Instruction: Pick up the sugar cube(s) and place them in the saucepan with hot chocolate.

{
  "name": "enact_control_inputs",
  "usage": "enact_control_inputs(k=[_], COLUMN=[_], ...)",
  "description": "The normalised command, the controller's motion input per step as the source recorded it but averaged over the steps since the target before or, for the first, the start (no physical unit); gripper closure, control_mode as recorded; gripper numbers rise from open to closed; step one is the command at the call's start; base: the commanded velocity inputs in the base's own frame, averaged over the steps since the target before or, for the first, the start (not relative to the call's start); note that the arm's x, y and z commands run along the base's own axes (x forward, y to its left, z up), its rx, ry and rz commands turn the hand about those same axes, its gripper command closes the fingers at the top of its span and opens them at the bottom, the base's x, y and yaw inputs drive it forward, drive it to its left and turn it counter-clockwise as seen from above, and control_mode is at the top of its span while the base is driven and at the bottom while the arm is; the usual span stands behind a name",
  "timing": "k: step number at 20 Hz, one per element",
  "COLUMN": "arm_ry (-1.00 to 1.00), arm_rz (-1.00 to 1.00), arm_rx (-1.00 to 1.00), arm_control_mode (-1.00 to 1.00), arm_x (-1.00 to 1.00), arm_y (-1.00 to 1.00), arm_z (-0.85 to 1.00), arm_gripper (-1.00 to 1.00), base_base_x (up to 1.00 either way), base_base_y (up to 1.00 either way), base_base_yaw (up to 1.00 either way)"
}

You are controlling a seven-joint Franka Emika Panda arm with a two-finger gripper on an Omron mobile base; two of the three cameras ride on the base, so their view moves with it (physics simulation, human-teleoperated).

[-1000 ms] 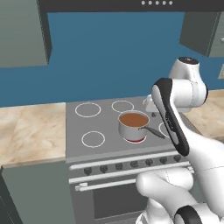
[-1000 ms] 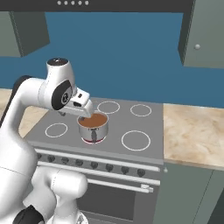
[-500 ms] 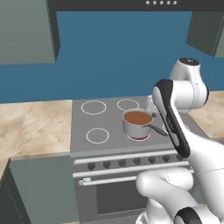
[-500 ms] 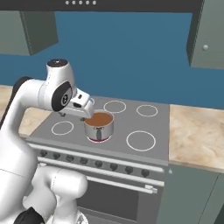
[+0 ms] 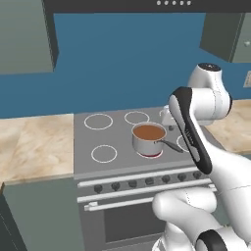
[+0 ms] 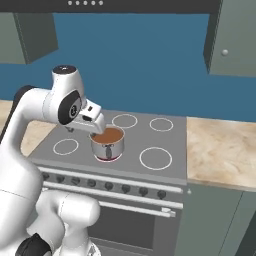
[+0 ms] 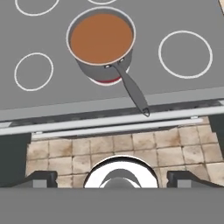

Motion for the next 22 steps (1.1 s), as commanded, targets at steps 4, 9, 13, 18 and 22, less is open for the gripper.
enact_control_inputs(k=[4, 9, 13, 18, 22], arm_ry=[0.00, 0.00, 0.00, 0.00, 0.00], arm_rz=[0.00, 0.00, 0.00, 0.00, 0.00], arm_rx=[0.00, 0.00, 0.00, 0.00, 0.00], arm_control_mode=[1.00, 1.00, 1.00, 1.00, 1.00], arm_x=[0.00, 0.00, 0.00, 0.00, 0.00], arm_y=[0.00, 0.00, 0.00, 0.00, 0.00], arm_z=[0.00, 0.00, 0.00, 0.00, 0.00], arm_gripper=[-1.00, -1.00, -1.00, -1.00, -1.00], base_base_x=[0.00, 0.00, 0.00, 0.01, 0.08], base_base_y=[-0.07, -0.02, 0.00, 0.00, -0.22], base_base_yaw=[-0.29, -0.34, -0.40, -0.43, -0.38])
